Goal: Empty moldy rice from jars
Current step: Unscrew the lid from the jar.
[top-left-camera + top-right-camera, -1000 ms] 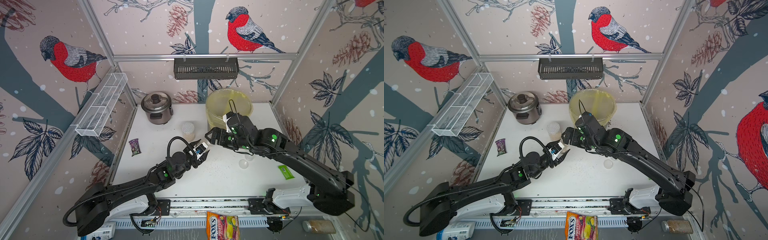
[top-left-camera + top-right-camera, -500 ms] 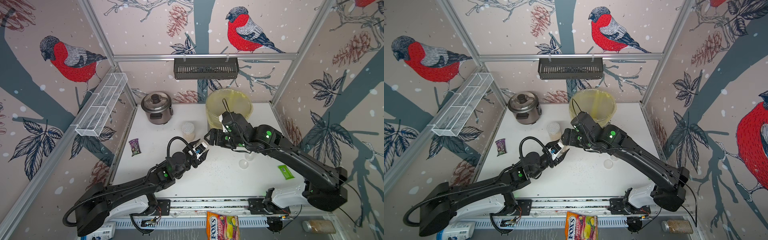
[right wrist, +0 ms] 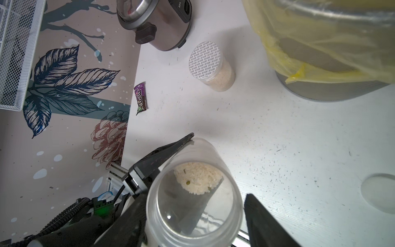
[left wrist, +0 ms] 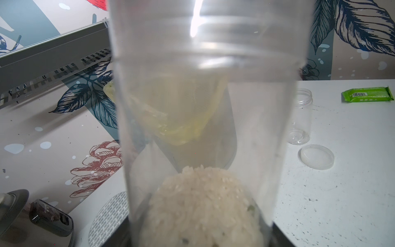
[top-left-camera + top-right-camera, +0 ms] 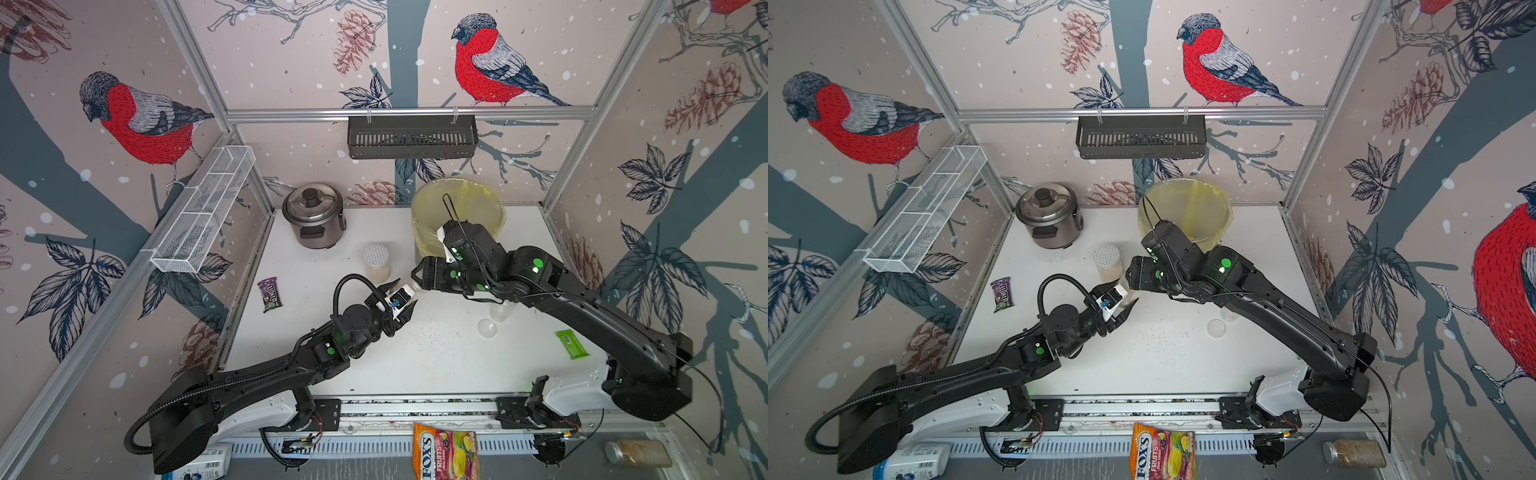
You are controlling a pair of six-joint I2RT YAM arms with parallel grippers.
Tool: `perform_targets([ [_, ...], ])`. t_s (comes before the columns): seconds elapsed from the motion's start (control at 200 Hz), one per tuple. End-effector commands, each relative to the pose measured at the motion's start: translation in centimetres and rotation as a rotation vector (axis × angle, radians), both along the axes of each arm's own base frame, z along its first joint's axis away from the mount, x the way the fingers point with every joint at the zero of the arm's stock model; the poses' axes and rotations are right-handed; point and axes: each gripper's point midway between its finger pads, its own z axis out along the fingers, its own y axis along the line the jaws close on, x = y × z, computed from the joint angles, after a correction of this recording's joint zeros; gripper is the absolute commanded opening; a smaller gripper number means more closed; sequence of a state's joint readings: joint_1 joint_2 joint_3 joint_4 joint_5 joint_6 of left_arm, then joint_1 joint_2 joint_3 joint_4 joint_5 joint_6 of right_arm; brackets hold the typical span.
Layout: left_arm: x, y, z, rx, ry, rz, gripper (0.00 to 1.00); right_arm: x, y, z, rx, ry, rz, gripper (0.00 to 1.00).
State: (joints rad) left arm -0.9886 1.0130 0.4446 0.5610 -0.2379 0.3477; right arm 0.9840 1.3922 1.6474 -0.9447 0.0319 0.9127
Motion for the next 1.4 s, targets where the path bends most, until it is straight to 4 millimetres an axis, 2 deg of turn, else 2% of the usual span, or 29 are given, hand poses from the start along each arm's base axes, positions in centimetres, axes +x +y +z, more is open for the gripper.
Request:
perform_targets([
  [0.0, -0.1, 0.0, 1.7, -0.049, -0.045, -0.008, 0.3, 0.1, -0.5, -0.7, -0.031, -0.002, 0.016, 0.72],
  [0.51, -0.1, -0.1, 1.5, -0.044, -0.038, -0.008, 0.3, -0.5, 0.3, -1.7, -0.033, 0.022, 0.06, 0.73],
  [0.63, -0.1, 0.0, 1.6, -0.047, -0.04, -0.007, 0.3, -0.6, 0.4, -1.7, -0.033, 0.015, 0.068, 0.63],
  [0.7, -0.1, 0.1, 1.8, -0.062, -0.034, 0.0, 0.3, -0.4, 0.1, -1.4, -0.038, -0.004, 0.069, 0.54],
  [0.745, -0.1, 0.3, 1.9, -0.081, -0.021, 0.008, 0.29, -0.3, -0.1, -1.1, -0.046, -0.023, 0.08, 0.53],
  [0.956, -1.7, 0.2, 2.4, -0.131, 0.016, -0.102, 0.3, -0.6, 0.2, -0.8, -0.066, -0.133, 0.276, 0.55],
  [1.121, -1.8, 0.3, 2.4, -0.146, 0.042, -0.134, 0.3, -0.7, 1.5, -0.3, -0.068, -0.22, 0.414, 0.55],
  [1.196, -1.8, 0.3, 2.3, -0.143, 0.046, -0.139, 0.29, -1.7, 2.4, -0.4, -0.079, -0.219, 0.507, 0.54],
  [1.261, -1.9, 0.3, 2.4, -0.147, 0.046, -0.146, 0.28, -2.3, 2.6, -0.6, -0.132, -0.242, 0.583, 0.54],
  [1.396, -1.9, 0.2, 2.7, -0.164, 0.048, -0.159, 0.27, -1.2, 1.7, -1.3, -0.287, -0.314, 0.645, 0.56],
])
